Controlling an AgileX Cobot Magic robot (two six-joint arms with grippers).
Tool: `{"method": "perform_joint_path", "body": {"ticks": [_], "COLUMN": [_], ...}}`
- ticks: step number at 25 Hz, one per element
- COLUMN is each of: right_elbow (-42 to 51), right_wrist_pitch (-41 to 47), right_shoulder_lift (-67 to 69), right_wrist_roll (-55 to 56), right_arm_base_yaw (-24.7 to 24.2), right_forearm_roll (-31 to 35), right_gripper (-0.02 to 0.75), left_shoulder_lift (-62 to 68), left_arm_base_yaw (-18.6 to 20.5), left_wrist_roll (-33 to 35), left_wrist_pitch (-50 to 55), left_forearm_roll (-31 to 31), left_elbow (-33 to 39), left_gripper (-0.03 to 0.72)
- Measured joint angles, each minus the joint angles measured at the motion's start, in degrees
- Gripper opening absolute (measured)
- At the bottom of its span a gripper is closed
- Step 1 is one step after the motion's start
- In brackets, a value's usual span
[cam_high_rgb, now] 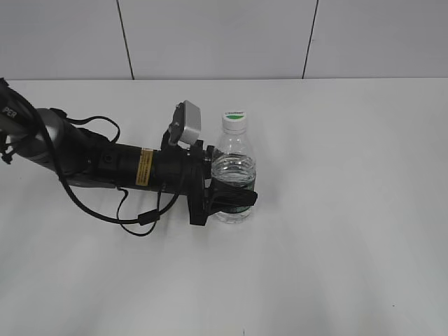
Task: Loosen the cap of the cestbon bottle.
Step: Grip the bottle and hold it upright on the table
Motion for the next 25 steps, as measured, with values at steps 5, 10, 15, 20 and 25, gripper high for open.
{"method": "perform_joint_path", "body": {"ticks": [5,10,15,20,25], "right_elbow": [-1.1,-3.5,-6.2,-7.2,-14.2], "right_wrist_pitch": [-1.9,-4.9,-7.9,-13.5,-11.3], "right_shoulder_lift": [0.0,6.6,19.7,29.2,42.2], "right_wrist_roll": [0.0,0.0,0.0,0.2,0.3], "right_arm_base_yaw": [0.0,0.0,0.0,0.0,0.0], "right_forearm_roll": [0.5,1.3,2.8,7.0,14.7], "right_gripper": [0.517,0.517,0.517,0.517,0.482], "left_shoulder_lift": [0.0,0.0,0.0,0.0,0.0], "left_arm_base_yaw": [0.0,0.0,0.0,0.0,0.0], "left_wrist_roll": [0.8,2.6,3.7,5.7,6.3], "left_wrist_pitch": [0.0,0.0,0.0,0.0,0.1], "left_forearm_roll": [0.1,0.5,0.5,0.5,0.5], "left_elbow": [0.0,0.0,0.0,0.0,0.0], "left_gripper": [0.403,0.403,0.403,0.403,0.403]}}
